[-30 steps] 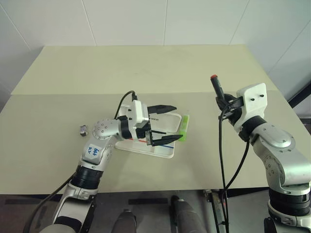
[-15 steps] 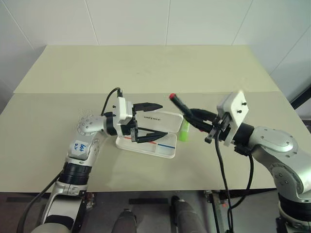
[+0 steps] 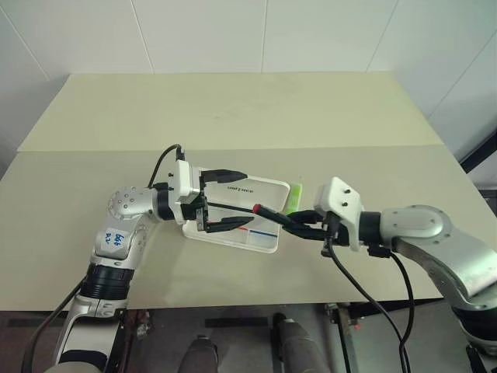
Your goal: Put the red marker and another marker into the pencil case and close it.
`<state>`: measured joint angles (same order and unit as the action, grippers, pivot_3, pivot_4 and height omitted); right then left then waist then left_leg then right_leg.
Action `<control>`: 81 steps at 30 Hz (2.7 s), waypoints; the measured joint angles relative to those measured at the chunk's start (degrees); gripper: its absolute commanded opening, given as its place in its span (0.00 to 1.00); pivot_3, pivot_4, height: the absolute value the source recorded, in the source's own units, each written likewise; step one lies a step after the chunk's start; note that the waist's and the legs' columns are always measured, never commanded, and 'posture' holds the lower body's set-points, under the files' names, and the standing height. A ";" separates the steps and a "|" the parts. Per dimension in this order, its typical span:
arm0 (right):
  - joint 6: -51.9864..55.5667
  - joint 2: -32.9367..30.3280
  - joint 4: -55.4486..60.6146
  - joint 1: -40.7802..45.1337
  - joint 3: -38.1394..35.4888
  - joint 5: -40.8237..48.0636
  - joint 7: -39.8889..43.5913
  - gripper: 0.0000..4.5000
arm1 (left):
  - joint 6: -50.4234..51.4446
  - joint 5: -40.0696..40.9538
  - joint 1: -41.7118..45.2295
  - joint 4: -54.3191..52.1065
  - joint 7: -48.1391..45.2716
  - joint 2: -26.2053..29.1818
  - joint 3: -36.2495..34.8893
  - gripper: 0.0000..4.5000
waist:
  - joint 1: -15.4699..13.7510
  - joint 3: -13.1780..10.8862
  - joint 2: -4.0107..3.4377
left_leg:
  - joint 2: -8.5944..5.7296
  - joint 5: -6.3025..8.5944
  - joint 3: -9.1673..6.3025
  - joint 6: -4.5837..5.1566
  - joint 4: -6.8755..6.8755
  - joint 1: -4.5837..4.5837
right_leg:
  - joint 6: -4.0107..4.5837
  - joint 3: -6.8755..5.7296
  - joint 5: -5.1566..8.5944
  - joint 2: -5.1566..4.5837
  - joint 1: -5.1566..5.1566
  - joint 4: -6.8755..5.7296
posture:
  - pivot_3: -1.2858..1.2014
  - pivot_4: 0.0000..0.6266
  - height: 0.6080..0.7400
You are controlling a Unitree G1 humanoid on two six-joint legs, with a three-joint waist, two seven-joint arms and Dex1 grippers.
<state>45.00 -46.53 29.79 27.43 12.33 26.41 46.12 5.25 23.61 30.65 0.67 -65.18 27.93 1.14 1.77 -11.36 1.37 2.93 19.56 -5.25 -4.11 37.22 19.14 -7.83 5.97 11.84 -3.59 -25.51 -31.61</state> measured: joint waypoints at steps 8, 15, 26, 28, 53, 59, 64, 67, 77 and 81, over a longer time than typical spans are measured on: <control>-5.24 4.78 -6.89 5.80 9.35 -7.55 3.50 0.13 | 1.25 0.15 -2.37 -3.32 0.92 0.04 -0.13 1.00 | -0.02 0.00 0.00 | 0.00 0.01 -0.02 0.01 -0.03 0.01 | -0.02 -0.02 -0.01 -0.01 -0.05 -0.01 | 0.52 0.24 1.00; -7.61 9.31 -10.14 9.85 11.65 -10.70 6.12 0.13 | 2.98 0.95 -4.52 -6.66 2.03 0.18 -0.23 1.00 | 0.08 -0.01 -0.01 | 0.00 0.01 -0.02 0.01 -0.01 0.00 | -0.03 -0.02 -0.02 -0.01 -0.05 -0.07 | 0.52 0.24 1.00; -11.26 16.14 -16.55 14.03 14.40 -15.28 8.14 0.13 | 3.87 1.06 -4.69 -7.29 3.19 0.22 -0.19 1.00 | 0.29 -0.01 -0.02 | 0.00 0.02 -0.05 0.01 -0.01 -0.05 | -0.16 -0.05 -0.09 -0.01 -0.06 -0.18 | 0.52 0.24 1.00; -11.85 17.84 -18.54 15.30 14.49 -16.43 8.10 0.13 | 4.02 1.06 -4.68 -7.38 3.44 0.14 -0.12 1.00 | 0.35 -0.02 -0.03 | 0.00 0.01 -0.06 0.01 0.00 -0.05 | -0.17 -0.05 -0.10 -0.01 -0.06 -0.19 | 0.52 0.24 1.00; -16.46 22.59 -25.42 16.60 14.75 -22.56 9.42 0.42 | 4.06 1.06 -4.67 -7.45 3.84 0.07 -0.12 1.00 | 1.29 -0.03 -0.05 | 0.00 0.02 -0.09 0.01 -0.03 -0.02 | -0.45 -0.08 -0.26 -0.02 -0.07 -0.36 | 0.52 0.24 1.00; -17.20 22.91 -25.47 16.60 14.75 -23.16 9.55 0.83 | 4.06 1.06 -4.64 -7.45 3.87 -0.09 -0.09 1.00 | 1.50 -0.03 -0.05 | 0.00 0.02 -0.09 0.01 -0.05 -0.02 | -0.47 -0.08 -0.27 -0.02 -0.07 -0.37 | 0.52 0.24 1.00; -17.31 22.88 -25.43 16.60 14.75 -23.15 10.03 0.83 | 4.04 1.06 -4.63 -7.44 3.87 -0.14 -0.09 1.00 | 1.47 -0.03 -0.05 | 0.00 0.02 -0.09 0.01 -0.03 -0.02 | -0.47 -0.08 -0.26 -0.02 -0.07 -0.37 | 0.52 0.24 1.00; -16.62 22.55 -24.49 16.57 14.67 -22.90 10.73 0.83 | 4.03 1.06 -4.59 -7.44 3.87 -0.30 -0.08 1.00 | 1.46 -0.03 -0.05 | 0.00 0.02 -0.10 0.01 -0.04 -0.02 | -0.47 -0.08 -0.27 -0.02 -0.07 -0.38 | 0.52 0.24 1.00; -6.81 18.65 -11.34 11.88 11.53 -15.58 12.71 0.83 | 4.02 1.06 -4.50 -7.56 4.06 -0.64 0.06 1.00 | 1.30 -0.03 -0.05 | 0.00 0.03 -0.12 0.01 -0.02 0.02 | -0.46 -0.10 -0.26 -0.03 -0.07 -0.35 | 0.52 0.24 1.00; -1.18 16.51 -5.07 9.03 8.33 -10.85 12.51 0.83 | 4.02 1.06 -4.43 -7.63 4.05 -0.91 0.15 1.00 | 1.22 -0.03 -0.05 | 0.00 0.04 -0.14 0.02 -0.01 0.00 | -0.44 -0.10 -0.25 -0.02 -0.07 -0.27 | 0.52 0.24 1.00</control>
<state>43.82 -30.02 24.72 36.45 20.66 15.55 58.63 9.27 24.67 26.23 -6.96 -61.13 27.02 1.29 3.00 -11.40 1.31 2.93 19.59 -5.39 -4.09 37.21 19.14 -8.27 5.87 11.60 -3.61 -25.57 -31.87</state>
